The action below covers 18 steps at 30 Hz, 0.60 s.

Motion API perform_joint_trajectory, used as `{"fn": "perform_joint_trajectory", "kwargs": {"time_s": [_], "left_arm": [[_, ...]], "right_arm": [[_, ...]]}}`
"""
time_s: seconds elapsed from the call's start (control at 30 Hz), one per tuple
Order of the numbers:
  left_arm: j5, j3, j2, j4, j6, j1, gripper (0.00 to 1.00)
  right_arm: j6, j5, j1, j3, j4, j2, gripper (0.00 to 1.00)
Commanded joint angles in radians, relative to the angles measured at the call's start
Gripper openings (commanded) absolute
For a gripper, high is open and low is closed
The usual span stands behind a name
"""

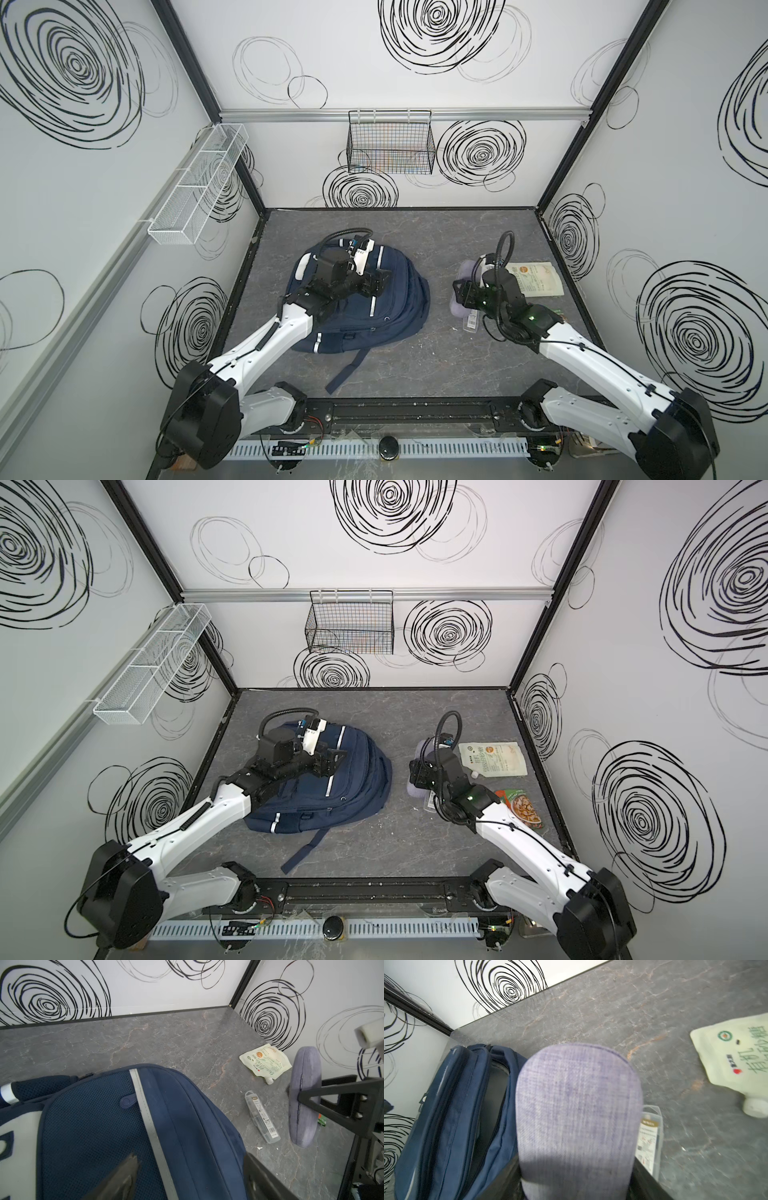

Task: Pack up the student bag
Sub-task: 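Lift the glasses case and carry it toward the backpack opening with right gripper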

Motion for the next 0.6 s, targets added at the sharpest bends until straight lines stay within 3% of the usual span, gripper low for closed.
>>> {"fn": "perform_joint_trajectory", "kwargs": {"time_s": [0.0, 0.2, 0.57], "left_arm": [[-0.025, 0.042, 0.04, -0.051, -0.026, -0.01, 0.81], [-0.115, 0.067, 0.098, -0.106, 0.003, -0.085, 0.81], [-0.295, 0.099, 0.15, -0.167, 0.067, -0.186, 0.78]], "right_arm": [[-0.045, -0.055, 0.001, 0.103, 0.172, 0.09, 0.46], [-0.057, -0.109, 0.001, 0.16, 0.182, 0.19, 0.48], [-0.071, -0.111, 0.001, 0.081, 0.211, 0.155, 0.48]]}}
